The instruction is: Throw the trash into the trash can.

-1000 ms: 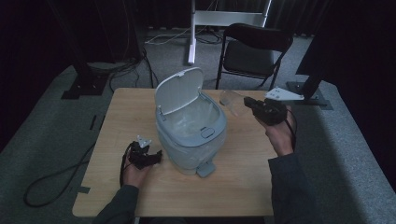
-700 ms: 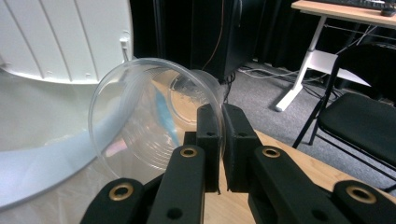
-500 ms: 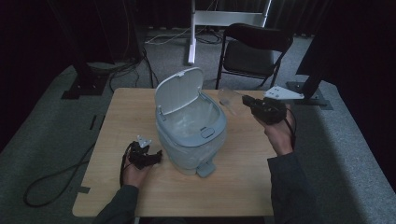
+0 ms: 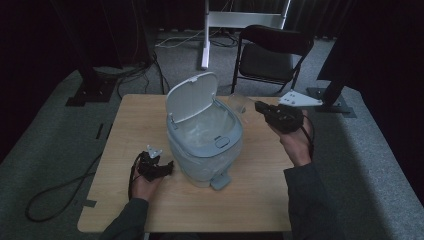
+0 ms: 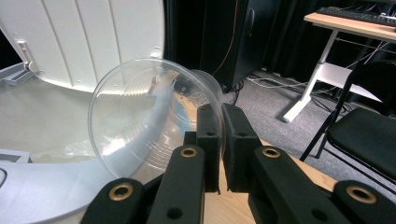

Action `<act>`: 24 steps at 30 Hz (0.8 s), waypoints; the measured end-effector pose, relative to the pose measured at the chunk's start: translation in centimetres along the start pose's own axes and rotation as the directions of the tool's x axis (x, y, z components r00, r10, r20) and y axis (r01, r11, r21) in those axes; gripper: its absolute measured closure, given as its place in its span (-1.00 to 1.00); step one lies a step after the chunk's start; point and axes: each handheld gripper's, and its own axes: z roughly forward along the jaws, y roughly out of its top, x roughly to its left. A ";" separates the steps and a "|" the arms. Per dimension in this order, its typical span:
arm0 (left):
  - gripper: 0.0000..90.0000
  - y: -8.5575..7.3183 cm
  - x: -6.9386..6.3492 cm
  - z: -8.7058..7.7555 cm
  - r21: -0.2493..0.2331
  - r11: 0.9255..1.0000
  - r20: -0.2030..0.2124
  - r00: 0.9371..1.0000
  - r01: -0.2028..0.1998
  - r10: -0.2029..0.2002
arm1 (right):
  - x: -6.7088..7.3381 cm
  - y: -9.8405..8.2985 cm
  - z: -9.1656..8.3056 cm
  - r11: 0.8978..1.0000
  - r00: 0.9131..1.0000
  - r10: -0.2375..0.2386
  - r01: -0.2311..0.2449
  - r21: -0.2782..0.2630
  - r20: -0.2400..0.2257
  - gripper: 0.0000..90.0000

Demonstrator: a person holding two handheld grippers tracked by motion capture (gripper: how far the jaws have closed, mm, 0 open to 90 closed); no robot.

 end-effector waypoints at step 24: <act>-0.46 0.0 0.0 0.0 0.000 1.000 0.000 1.000 0.000 0.000 | 1.3 1.3 0.6 0.999 0.999 -0.030 0.030 -0.025 -0.030 0.91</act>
